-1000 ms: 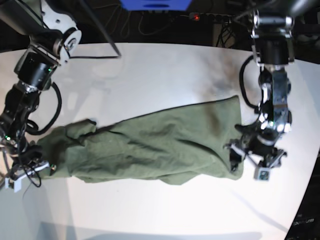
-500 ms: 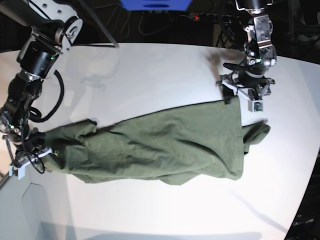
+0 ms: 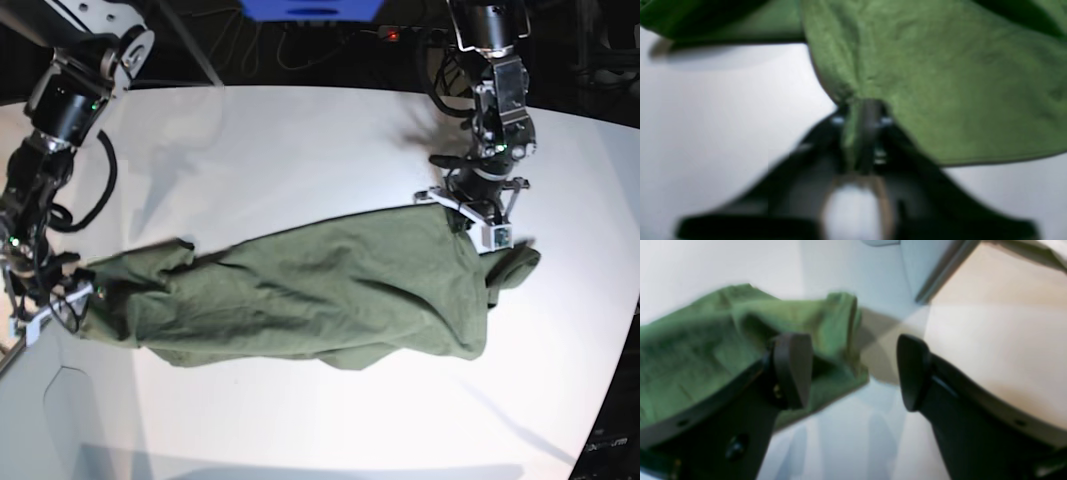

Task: Layout the t-shirt on the table in an organized manner, then fold the t-shirt properly
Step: 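Regrasp the shirt edge with the left gripper beside the right gripper's edge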

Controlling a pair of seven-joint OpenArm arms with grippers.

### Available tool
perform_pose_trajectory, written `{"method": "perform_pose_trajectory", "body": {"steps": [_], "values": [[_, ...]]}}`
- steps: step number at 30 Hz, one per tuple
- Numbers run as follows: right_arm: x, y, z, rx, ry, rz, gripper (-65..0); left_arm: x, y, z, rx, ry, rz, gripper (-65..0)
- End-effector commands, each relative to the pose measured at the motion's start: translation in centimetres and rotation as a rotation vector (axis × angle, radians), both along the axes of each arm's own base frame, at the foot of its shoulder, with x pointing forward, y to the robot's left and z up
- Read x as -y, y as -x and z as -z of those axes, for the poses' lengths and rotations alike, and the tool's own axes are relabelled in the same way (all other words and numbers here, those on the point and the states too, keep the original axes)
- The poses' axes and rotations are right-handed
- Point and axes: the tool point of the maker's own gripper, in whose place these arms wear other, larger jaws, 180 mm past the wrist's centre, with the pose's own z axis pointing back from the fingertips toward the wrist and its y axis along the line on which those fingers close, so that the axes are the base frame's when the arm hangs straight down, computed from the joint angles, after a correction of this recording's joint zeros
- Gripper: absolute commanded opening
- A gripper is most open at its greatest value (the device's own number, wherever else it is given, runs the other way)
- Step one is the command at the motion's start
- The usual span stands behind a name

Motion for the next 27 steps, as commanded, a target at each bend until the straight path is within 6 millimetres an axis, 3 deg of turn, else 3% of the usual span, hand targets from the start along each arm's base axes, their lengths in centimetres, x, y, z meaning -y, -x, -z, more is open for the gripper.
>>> {"method": "perform_pose_trajectory", "body": {"steps": [1,3,5,13,16,20,27], "values": [[0.2,-0.6,-1.3,0.042,0.015,-0.013,-24.2,0.5,0.1,0.2,-0.025,0.007,0.012,-65.0],[-0.6,-0.2,-0.3,0.025,-0.007,-0.017,-24.2,0.2,-0.1,-0.4,-0.010,0.000,0.008,-63.8],[-1.6,-0.3,0.4,0.020,-0.031,-0.023,-24.2,-0.3,-0.8,-2.3,0.043,-0.023,0.005,-65.0],[-5.0,-1.0,5.9,-0.101,-0.161,-0.064,-24.2,-2.1,0.2,-10.4,0.234,-0.143,0.005,-65.0],[-5.5,-1.6,6.6,-0.070,-0.163,-0.078,-24.3,-2.3,0.6,-12.1,0.271,-0.168,0.006,-65.0],[-7.4,-1.8,7.7,-0.070,-0.152,-0.137,-24.3,-3.3,1.1,-13.0,0.287,-0.188,-0.019,-65.0],[-10.7,1.5,11.3,-0.179,-0.122,-0.257,-26.1,-5.7,1.4,-13.4,0.288,-0.213,-0.077,-65.0]]}}
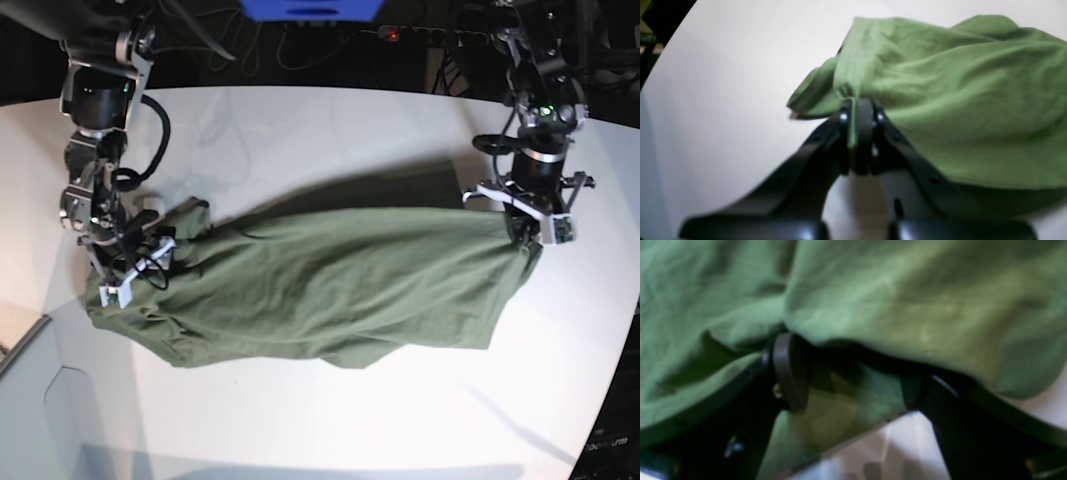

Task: Layout the t-shirt on the table in an organized manner, then fold the t-shirt properly
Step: 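Regrasp the shirt edge with the left gripper beside the right gripper's edge, then lift the shirt with both grippers and swing it flat onto the table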

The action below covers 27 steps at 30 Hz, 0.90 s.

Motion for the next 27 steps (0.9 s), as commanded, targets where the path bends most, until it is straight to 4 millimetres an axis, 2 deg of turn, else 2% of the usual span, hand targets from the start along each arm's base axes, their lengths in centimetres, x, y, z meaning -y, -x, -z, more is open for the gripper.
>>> {"method": "perform_pose_trajectory", "body": {"steps": [1,3,7,10,15,17,19,21,25,27], "values": [[-0.9,0.9,0.8,-0.048,-0.008,-0.033,-29.0,-0.6,-0.6,-1.6,0.059,-0.014,-0.010,-65.0],[-0.8,1.7,1.4,-0.068,0.001,-0.045,-37.7,-1.1,-0.5,-1.6,0.058,-0.019,-0.022,-65.0],[0.0,2.9,0.7,-0.048,0.033,-0.045,-65.0,-2.0,-0.3,-1.8,0.061,-0.027,-0.045,-65.0],[0.5,3.3,-2.4,0.043,0.092,-0.060,-64.8,-2.6,0.0,-2.1,0.065,-0.035,-0.064,-65.0],[0.3,3.5,-10.6,0.257,0.202,-0.100,-65.0,-3.3,0.1,-2.7,0.077,-0.044,-0.081,-65.0],[0.0,3.1,-13.3,0.326,0.228,-0.110,-65.0,-3.2,-0.6,-3.6,0.105,-0.048,-0.077,-65.0],[-0.2,2.7,-15.1,0.373,0.242,-0.114,-65.0,-3.1,-1.6,-4.6,0.139,-0.047,-0.075,-65.0],[-0.4,1.5,-17.2,0.432,0.251,-0.115,-65.0,-3.1,-3.1,-5.9,0.183,-0.043,-0.076,-65.0],[-0.2,-2.1,-20.3,0.517,0.244,-0.097,-65.0,-2.1,-7.8,-9.7,0.293,-0.041,-0.035,-65.0],[-0.1,-4.4,-21.6,0.549,0.230,-0.085,-65.0,-1.4,-10.8,-11.9,0.341,-0.066,0.025,-65.0]]}}
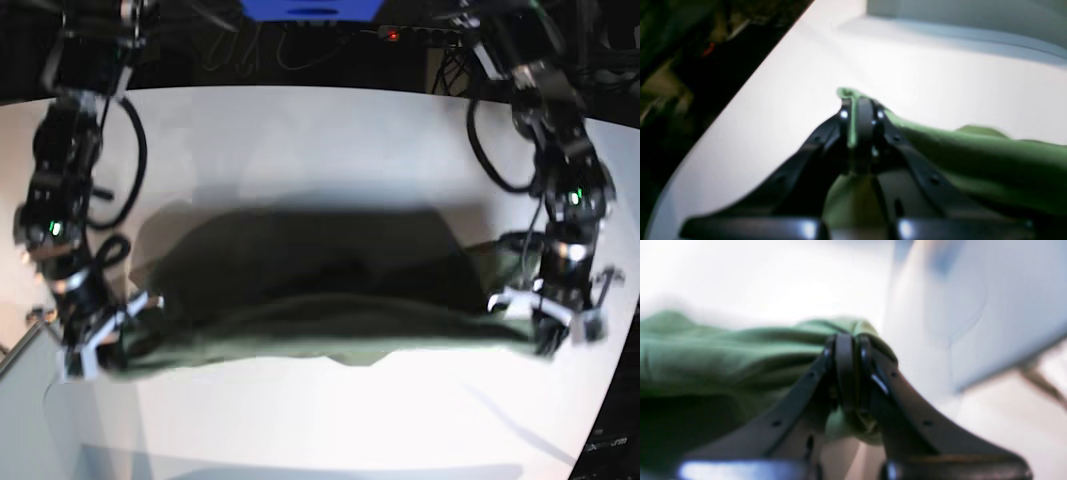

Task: Layout the t-shirt on the table in an organized manner, then fold the t-shirt properly
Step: 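Lift the shirt with both grippers and swing it flat onto the table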

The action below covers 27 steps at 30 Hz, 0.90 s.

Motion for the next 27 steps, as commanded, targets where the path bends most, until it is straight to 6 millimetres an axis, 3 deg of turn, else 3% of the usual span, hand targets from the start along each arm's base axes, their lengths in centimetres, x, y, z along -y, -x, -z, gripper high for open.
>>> {"method": "perform_pose_trajectory", "body": {"steps": [1,8,13,17,22,23,27], "values": [[0.4,-1.8,-2.6,0.072,-0.005,0.004,-65.0,0.3,-2.1,-3.2,0.093,-0.022,0.018,-65.0],[1.6,-12.1,-9.3,0.150,-0.107,0.016,-65.0,4.1,-13.2,-11.7,0.201,-0.039,0.157,-65.0],[2.2,-16.9,-18.0,0.273,-0.156,0.006,-65.0,5.3,-18.8,-18.7,0.253,-0.008,0.190,-65.0],[1.5,-19.1,-26.2,0.395,-0.120,-0.039,-65.0,5.6,-21.1,-25.7,0.327,0.017,0.200,-65.0],[0.6,-19.2,-34.3,0.536,-0.073,-0.075,-65.0,7.0,-22.3,-33.2,0.406,0.043,0.234,-65.0],[0.6,-19.1,-35.7,0.560,-0.072,-0.076,-65.0,7.4,-22.4,-33.7,0.407,0.047,0.241,-65.0],[1.0,-18.9,-35.9,0.565,-0.069,-0.069,-65.0,7.5,-22.4,-33.6,0.406,0.048,0.244,-65.0]]}}
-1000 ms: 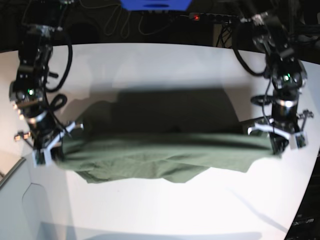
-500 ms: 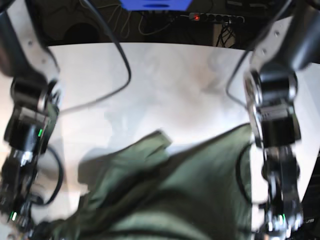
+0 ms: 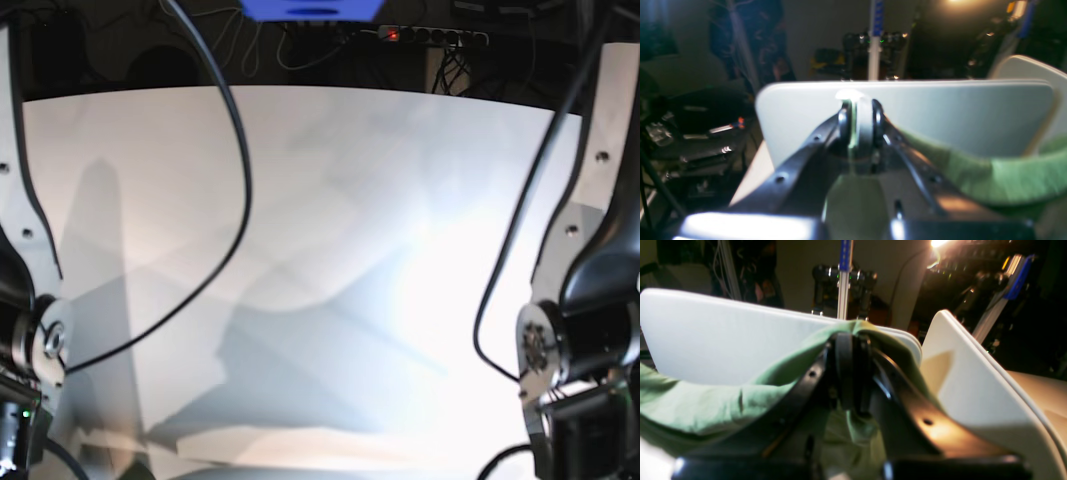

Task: Layout the t-shirt on the table in an organized manner, then fold the t-shirt properly
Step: 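Lift the shirt with both grippers and swing it flat onto the table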

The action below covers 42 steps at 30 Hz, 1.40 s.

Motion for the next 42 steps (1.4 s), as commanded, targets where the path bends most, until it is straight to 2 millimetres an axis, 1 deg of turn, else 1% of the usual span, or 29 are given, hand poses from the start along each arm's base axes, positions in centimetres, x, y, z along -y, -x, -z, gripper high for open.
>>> {"method": "perform_pose_trajectory", "body": {"steps": [1,2,3,4,5,6,7,8,9,11,12,13,14,16,18,20,21,24,25,28,29,31,33,35,38,40,41,42], "values": [[1.1,0.8,-3.0,0.072,-0.006,0.014,-65.0,-0.4,0.5,-3.2,0.070,0.005,-0.008,-65.0],[1.5,0.7,-1.4,0.048,-0.003,0.021,-65.0,-0.5,0.5,-3.2,0.070,0.009,-0.010,-65.0],[1.8,0.8,-0.1,0.033,0.005,0.028,-65.0,-0.8,0.5,-2.7,0.063,0.009,-0.015,-65.0],[1.7,1.2,1.2,0.027,0.017,0.029,-65.0,-1.2,0.7,-1.1,0.045,0.002,-0.025,-65.0],[1.7,1.8,3.6,0.002,0.036,0.034,-65.0,-1.4,1.1,0.4,0.039,-0.005,-0.033,-65.0],[2.2,2.7,6.0,-0.025,0.063,0.051,-65.0,-1.8,1.7,2.5,0.026,-0.015,-0.043,-65.0],[2.5,3.7,8.3,-0.051,0.079,0.061,-65.0,-2.6,2.4,4.8,0.008,-0.036,-0.060,-65.0],[2.2,4.6,10.7,-0.077,0.090,0.056,-65.0,-3.5,3.2,6.7,-0.007,-0.059,-0.077,-65.0],[1.8,5.3,12.9,-0.103,0.091,0.050,-65.0,-3.8,3.8,8.5,-0.026,-0.070,-0.084,-65.0],[0.7,7.1,17.6,-0.161,0.081,0.035,-65.0,-3.9,5.6,12.5,-0.065,-0.084,-0.089,-65.0],[0.8,8.1,19.6,-0.191,0.077,0.037,-65.0,-4.1,6.6,14.5,-0.087,-0.098,-0.093,-65.0],[0.7,9.4,22.1,-0.227,0.069,0.038,-65.0,-4.1,7.9,16.5,-0.107,-0.113,-0.095,-65.0],[0.3,10.8,24.2,-0.257,0.057,0.037,-65.0,-4.2,9.4,19.0,-0.140,-0.127,-0.096,-65.0],[-0.4,13.1,28.0,-0.320,0.026,0.036,-65.0,-5.2,12.2,23.4,-0.210,-0.153,-0.111,-65.0],[-1.1,15.1,31.0,-0.377,0.012,0.028,-65.0,-5.9,14.7,27.0,-0.273,-0.152,-0.126,-65.0],[-1.2,17.9,34.2,-0.444,0.016,0.030,-65.0,-7.1,17.7,30.8,-0.354,-0.150,-0.151,-65.0],[-1.7,19.3,35.8,-0.483,0.012,0.023,-65.0,-7.7,19.4,32.9,-0.402,-0.149,-0.164,-65.0],[-2.3,22.7,39.4,-0.570,0.001,0.016,-65.0,-9.5,23.4,37.4,-0.513,-0.146,-0.201,-65.0],[-2.9,23.9,40.7,-0.604,0.002,-0.005,-65.0,-10.1,24.9,38.8,-0.551,-0.145,-0.215,-65.0],[-4.5,27.5,43.4,-0.692,0.027,-0.098,-65.0,-11.6,29.0,42.2,-0.643,-0.123,-0.264,-65.0],[-5.1,28.5,44.2,-0.719,0.032,-0.132,-65.0,-12.3,30.1,43.1,-0.668,-0.109,-0.287,-65.0],[-5.9,30.1,45.5,-0.762,0.033,-0.181,-65.0,-13.3,31.7,44.0,-0.697,-0.084,-0.327,-65.0],[-6.4,31.4,46.3,-0.789,0.026,-0.196,-61.6,-13.8,32.9,44.8,-0.719,-0.066,-0.350,-65.0],[-6.4,32.3,46.9,-0.810,0.026,-0.196,-54.8,-13.9,33.7,45.2,-0.733,-0.058,-0.361,-65.0],[-6.3,32.9,47.2,-0.822,0.028,-0.195,-42.1,-13.8,33.9,45.4,-0.740,-0.058,-0.359,-65.0],[-6.1,32.5,46.2,-0.794,0.036,-0.188,-33.6,-13.8,33.9,45.5,-0.741,-0.057,-0.359,-65.0],[-6.0,32.1,45.2,-0.767,0.044,-0.182,-29.6,-13.8,33.9,45.5,-0.741,-0.057,-0.359,-65.0],[-5.3,31.8,44.1,-0.736,0.051,-0.161,-26.3,-13.8,33.9,45.5,-0.741,-0.057,-0.359,-65.0]]}}
